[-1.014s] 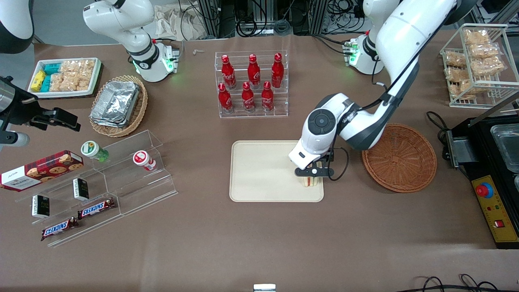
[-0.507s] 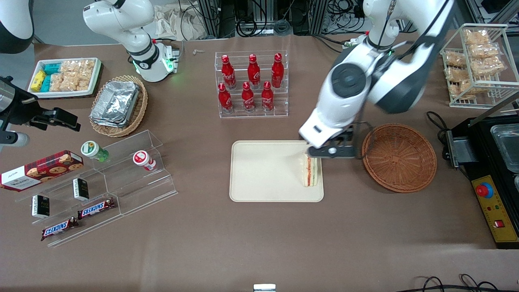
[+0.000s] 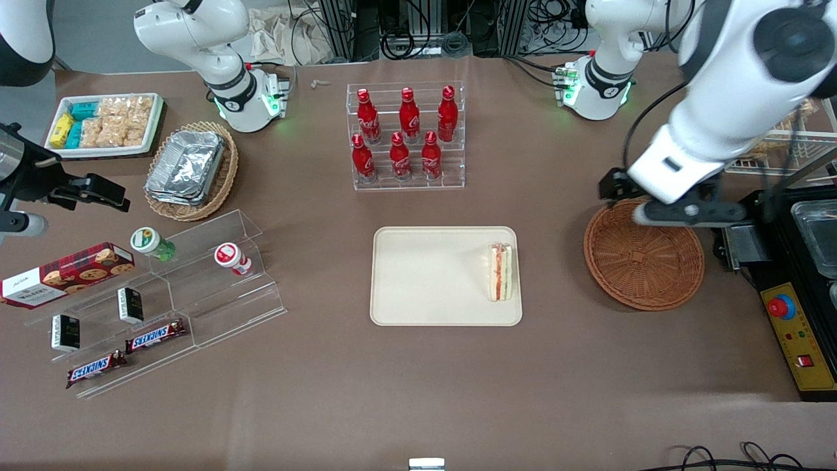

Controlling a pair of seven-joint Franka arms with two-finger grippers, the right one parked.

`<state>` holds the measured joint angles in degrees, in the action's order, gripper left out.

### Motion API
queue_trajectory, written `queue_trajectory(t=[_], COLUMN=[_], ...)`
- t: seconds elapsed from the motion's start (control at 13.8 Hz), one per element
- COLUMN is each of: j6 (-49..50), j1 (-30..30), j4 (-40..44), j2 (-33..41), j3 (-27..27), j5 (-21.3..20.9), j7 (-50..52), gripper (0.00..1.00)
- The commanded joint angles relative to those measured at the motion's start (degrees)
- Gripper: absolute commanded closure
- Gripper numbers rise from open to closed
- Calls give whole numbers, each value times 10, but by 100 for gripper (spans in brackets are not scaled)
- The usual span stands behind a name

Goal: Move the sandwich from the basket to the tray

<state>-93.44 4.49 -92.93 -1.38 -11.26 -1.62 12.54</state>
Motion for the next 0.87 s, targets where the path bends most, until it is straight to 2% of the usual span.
queue_trajectory(t=[0.0, 0.29, 0.43, 0.8], j6=[-5, -13, -14, -8], j1=[7, -4, -4, -3], j4=[-52, -106, -124, -109], j2=[66, 122, 140, 133], j3=[45, 84, 85, 70], j5=[24, 46, 47, 58], j7=[-30, -108, -110, -92], gripper=[0, 0, 0, 0])
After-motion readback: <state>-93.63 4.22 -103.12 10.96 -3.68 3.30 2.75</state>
